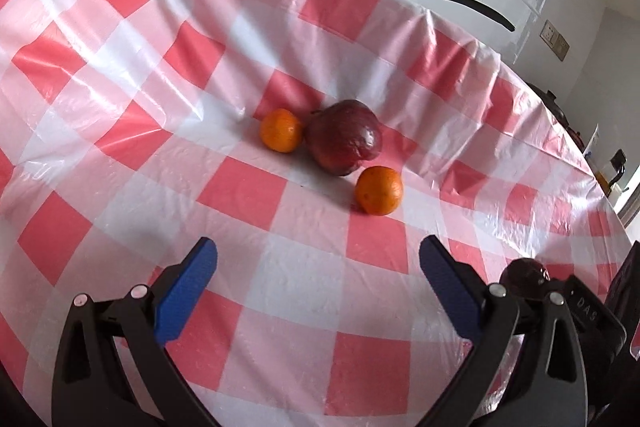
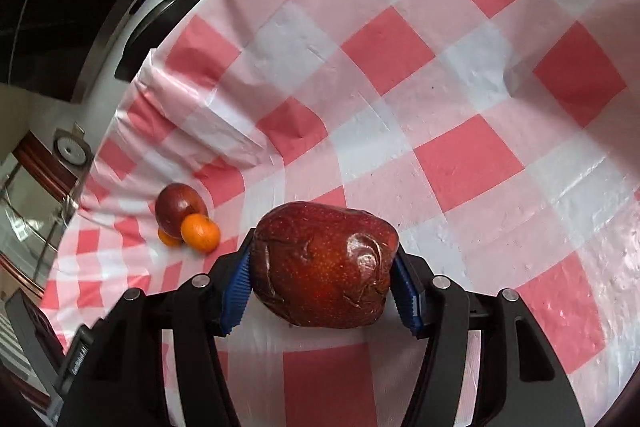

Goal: Organize fruits
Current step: 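Grasp a red apple with the right tool while the left tool grasps an orange, then carry the red apple and the orange in both tools over the white box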

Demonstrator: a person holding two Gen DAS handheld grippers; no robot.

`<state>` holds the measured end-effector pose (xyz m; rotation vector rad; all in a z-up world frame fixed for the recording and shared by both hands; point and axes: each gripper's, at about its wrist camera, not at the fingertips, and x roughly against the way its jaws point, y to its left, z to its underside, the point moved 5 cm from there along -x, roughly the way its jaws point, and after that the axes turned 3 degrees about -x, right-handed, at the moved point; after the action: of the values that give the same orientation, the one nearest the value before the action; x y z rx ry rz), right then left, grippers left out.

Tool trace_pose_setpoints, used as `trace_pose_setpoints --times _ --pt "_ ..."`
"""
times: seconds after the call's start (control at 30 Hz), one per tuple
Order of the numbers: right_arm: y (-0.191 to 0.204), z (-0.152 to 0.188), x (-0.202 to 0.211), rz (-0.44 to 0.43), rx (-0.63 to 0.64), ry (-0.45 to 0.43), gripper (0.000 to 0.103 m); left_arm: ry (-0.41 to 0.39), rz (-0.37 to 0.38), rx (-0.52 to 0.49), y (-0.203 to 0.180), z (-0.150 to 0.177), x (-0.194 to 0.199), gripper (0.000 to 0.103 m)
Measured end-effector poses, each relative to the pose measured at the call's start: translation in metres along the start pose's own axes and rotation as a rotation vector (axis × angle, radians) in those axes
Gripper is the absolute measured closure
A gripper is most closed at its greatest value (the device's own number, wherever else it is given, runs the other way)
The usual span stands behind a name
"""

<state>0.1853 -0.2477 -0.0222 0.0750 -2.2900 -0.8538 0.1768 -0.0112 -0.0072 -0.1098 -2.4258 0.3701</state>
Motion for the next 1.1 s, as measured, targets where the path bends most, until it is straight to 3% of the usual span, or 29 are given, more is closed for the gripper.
trace_pose_setpoints --times 0.13,0.23,0.37,0.43,0.5,0.53,0.57,0.8,1.1 --pt "-0.005 -0.007 0.001 0.004 -0.054 -0.045 0.044 0.008 -0.02 0.012 -0.016 -0.005 -0.011 0.002" --pt "-0.015 -0.009 0.002 0.007 -0.112 -0.059 0.044 0.019 -0.082 0.006 -0.033 -0.015 -0.035 0.002" --pt "-0.017 -0.01 0.002 0.003 -0.125 -0.06 0.044 0.05 -0.146 -0.004 -0.054 -0.029 -0.069 0.013" --pt "-0.012 -0.01 0.001 0.009 -0.102 -0.064 0.044 0.095 -0.19 -0.032 -0.062 -0.031 -0.087 0.024" --pt "-0.008 -0.009 -0.001 0.013 -0.079 -0.068 0.044 0.149 -0.204 -0.056 -0.065 -0.03 -0.1 0.044" --pt "-0.007 -0.01 -0.001 0.014 -0.074 -0.067 0.044 0.141 -0.211 -0.057 -0.065 -0.031 -0.099 0.05" --pt "-0.007 -0.01 -0.002 0.013 -0.072 -0.065 0.044 0.14 -0.208 -0.054 -0.062 -0.03 -0.098 0.064" --pt "-0.006 -0.007 -0.002 0.013 -0.053 -0.061 0.044 0.107 -0.131 -0.066 -0.047 -0.013 -0.063 0.064" --pt "-0.004 -0.006 -0.003 0.013 -0.04 -0.053 0.044 0.06 -0.067 -0.057 -0.014 0.039 0.025 0.064"
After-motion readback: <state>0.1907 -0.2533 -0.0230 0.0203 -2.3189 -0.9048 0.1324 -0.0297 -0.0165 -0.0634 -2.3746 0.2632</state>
